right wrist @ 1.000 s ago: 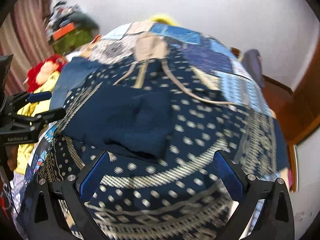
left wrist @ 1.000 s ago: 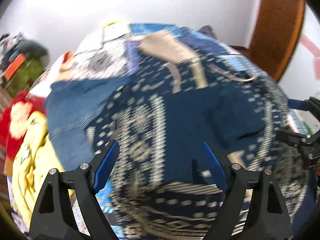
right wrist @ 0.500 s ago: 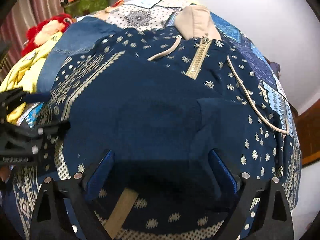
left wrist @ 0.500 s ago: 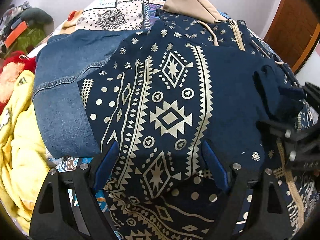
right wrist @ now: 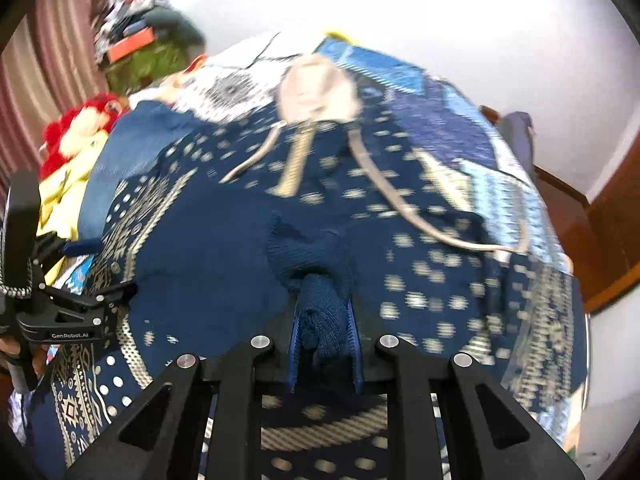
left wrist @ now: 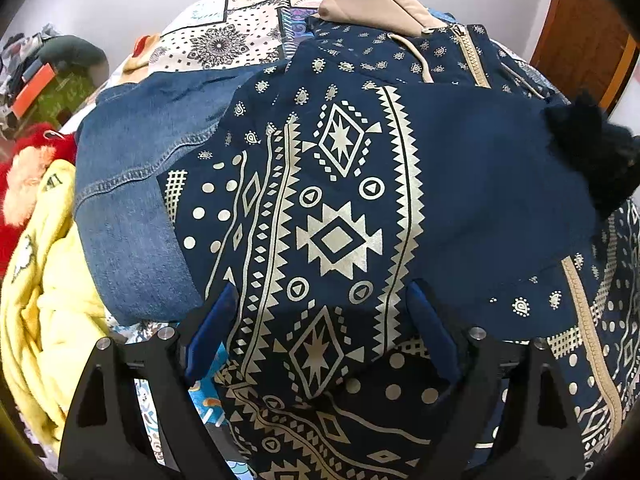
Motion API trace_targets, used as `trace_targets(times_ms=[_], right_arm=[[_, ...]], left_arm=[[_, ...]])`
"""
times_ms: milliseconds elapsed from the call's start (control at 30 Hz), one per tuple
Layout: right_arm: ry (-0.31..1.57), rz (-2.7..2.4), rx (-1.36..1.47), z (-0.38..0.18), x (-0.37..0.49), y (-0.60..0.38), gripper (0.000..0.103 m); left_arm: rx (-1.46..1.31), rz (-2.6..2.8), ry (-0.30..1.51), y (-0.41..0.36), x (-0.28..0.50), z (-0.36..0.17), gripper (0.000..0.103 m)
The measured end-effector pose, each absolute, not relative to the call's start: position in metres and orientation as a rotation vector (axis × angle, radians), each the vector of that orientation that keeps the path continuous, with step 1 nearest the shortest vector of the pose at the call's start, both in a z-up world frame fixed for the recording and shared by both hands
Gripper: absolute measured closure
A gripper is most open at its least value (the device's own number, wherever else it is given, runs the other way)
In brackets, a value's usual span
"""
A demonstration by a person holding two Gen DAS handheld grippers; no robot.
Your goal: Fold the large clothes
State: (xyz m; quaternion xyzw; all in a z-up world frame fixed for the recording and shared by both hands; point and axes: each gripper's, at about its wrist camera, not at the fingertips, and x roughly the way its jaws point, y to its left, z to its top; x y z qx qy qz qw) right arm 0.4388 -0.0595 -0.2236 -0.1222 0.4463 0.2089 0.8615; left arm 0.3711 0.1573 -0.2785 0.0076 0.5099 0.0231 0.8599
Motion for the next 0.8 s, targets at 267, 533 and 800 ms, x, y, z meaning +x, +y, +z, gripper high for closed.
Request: trace_targets(times_ms=[267, 533, 800], right_arm=[[0.981, 0.322, -0.183, -0.234, 0.455, -0.133, 0.086], [0.992, 0.260, -0.253, -0.268, 0.464, -0.156, 0.086], [0.907, 0.033, -0.436, -0.257, 0.457, -0.177, 0.012]], left_arm=[[0.061, 0.077, 1.075, 0.152, 0.373, -0.278, 0.014], [0.034, 0.090, 1.076, 0.155, 0.372, -0.281, 0.011], [0.020, 0.092, 1.081, 0.157, 0.373, -0.283, 0.010]])
